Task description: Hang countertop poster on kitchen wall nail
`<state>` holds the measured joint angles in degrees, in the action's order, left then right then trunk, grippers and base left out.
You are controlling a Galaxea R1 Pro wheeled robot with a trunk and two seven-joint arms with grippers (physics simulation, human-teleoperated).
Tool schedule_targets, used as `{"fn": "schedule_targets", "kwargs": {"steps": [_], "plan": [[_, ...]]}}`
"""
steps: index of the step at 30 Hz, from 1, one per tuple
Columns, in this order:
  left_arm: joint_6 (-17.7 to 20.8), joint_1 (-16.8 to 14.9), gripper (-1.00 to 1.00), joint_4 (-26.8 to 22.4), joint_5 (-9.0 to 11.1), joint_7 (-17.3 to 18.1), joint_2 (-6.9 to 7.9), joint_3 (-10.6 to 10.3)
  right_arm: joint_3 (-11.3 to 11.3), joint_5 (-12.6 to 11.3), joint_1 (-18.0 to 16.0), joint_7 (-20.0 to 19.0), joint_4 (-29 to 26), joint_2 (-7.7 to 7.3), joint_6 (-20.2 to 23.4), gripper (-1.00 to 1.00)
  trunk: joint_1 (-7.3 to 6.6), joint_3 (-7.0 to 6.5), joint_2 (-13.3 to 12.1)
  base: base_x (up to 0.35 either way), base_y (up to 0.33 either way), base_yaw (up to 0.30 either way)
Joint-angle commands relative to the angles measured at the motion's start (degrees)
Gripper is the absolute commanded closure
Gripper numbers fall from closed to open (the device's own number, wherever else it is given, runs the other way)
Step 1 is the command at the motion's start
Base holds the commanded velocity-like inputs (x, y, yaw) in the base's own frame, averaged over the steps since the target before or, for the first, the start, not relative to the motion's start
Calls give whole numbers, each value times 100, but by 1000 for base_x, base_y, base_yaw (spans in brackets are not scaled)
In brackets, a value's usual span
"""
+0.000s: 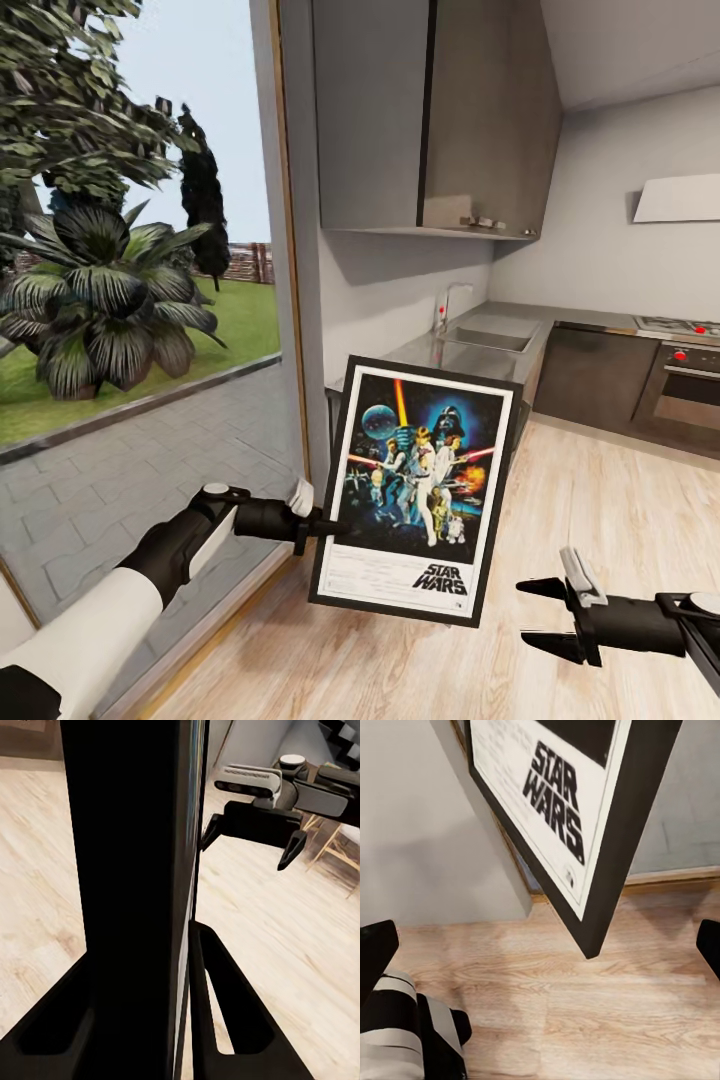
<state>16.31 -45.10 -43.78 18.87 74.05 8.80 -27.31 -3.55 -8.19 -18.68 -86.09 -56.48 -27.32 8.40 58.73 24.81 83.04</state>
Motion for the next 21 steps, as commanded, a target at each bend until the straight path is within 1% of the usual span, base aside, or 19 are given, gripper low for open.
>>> {"fn": "schedule_targets", "kwargs": {"steps": [1, 6, 8, 9, 11, 12, 15, 21], "plan": [[50, -7, 100, 0, 55, -5, 8, -30, -5, -15, -4, -54, 9, -1, 59, -100, 0, 7, 4, 0, 0, 0], [40, -7, 100, -7, 55, 19, 8, -29, -13, -38, -9, -111, 29, -1, 56, -100, 0, 7, 4, 0, 0, 0], [38, -7, 100, -12, 55, 124, 8, -29, -11, -40, -11, -115, 27, 3, 56, -100, 0, 7, 4, 0, 0, 0], [34, -7, 100, -10, 55, 275, 8, -24, -7, -36, -12, -116, 25, 10, 54, -100, 0, 7, 4, 0, 0, 0], [28, -7, 100, -2, 55, 405, 8, -21, 0, -28, -12, -118, 24, 26, 50, -100, 0, 7, 4, 0, 0, 0], [22, -7, 100, -1, 55, 429, 8, -22, 1, -27, -12, -118, 23, 29, 49, -100, 0, 7, 4, 0, 0, 0], [-196, -7, 100, 2, 55, 468, 8, -28, 3, -25, -13, -118, 17, 38, 57, -100, 0, 7, 4, 0, 0, 0], [-275, -7, 100, -3, 55, 477, 8, -28, 6, -25, -13, -118, 7, 49, 64, -100, 0, 7, 4, 0, 0, 0]]}}
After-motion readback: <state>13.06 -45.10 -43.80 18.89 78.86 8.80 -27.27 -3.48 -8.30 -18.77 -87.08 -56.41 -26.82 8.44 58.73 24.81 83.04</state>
